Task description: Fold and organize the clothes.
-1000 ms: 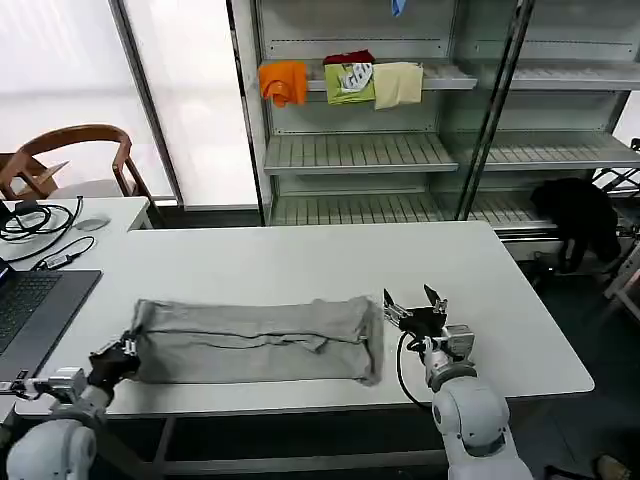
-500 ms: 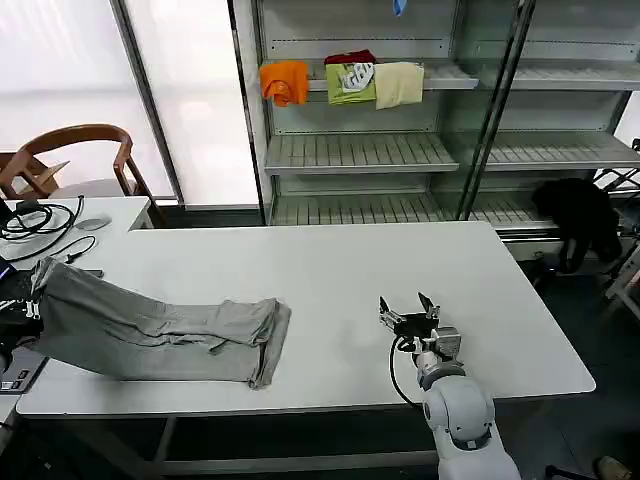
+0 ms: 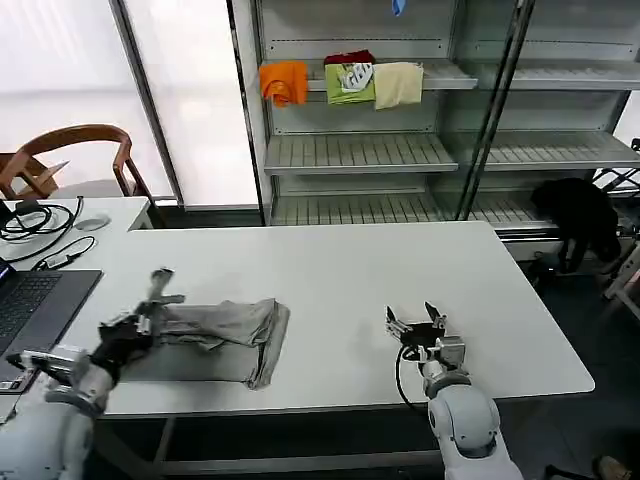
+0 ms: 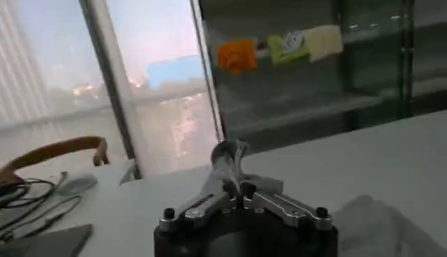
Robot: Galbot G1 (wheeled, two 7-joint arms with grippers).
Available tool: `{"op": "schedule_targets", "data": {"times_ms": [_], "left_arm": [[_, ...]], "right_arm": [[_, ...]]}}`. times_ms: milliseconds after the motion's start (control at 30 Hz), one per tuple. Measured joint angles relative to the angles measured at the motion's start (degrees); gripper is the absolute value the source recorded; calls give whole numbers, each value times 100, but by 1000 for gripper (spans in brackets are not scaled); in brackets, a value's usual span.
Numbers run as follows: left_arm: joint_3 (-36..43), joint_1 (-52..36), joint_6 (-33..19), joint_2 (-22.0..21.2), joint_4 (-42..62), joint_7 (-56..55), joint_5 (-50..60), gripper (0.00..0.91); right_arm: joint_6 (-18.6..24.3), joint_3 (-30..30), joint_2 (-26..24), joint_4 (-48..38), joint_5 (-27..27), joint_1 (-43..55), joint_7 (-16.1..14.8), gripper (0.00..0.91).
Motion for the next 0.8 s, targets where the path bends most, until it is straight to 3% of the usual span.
{"op": "schedule_targets", "data": {"times_ms": [233, 733, 767, 800], "left_arm": [[762, -61, 50, -380, 91, -286, 149, 10], [1569, -279, 90, -755, 591, -714, 229, 30], [1609, -292, 91, -779, 602, -732, 229, 675], [1652, -302, 92, -805, 611, -761, 233, 907]], "right_arm": [[37, -3, 0, -36, 2, -48, -2, 907], [50, -46, 48, -133, -21, 16, -13, 907], [50, -49, 50, -133, -23, 16, -15, 907], [50, -48, 51, -133, -27, 15, -14, 907]]}}
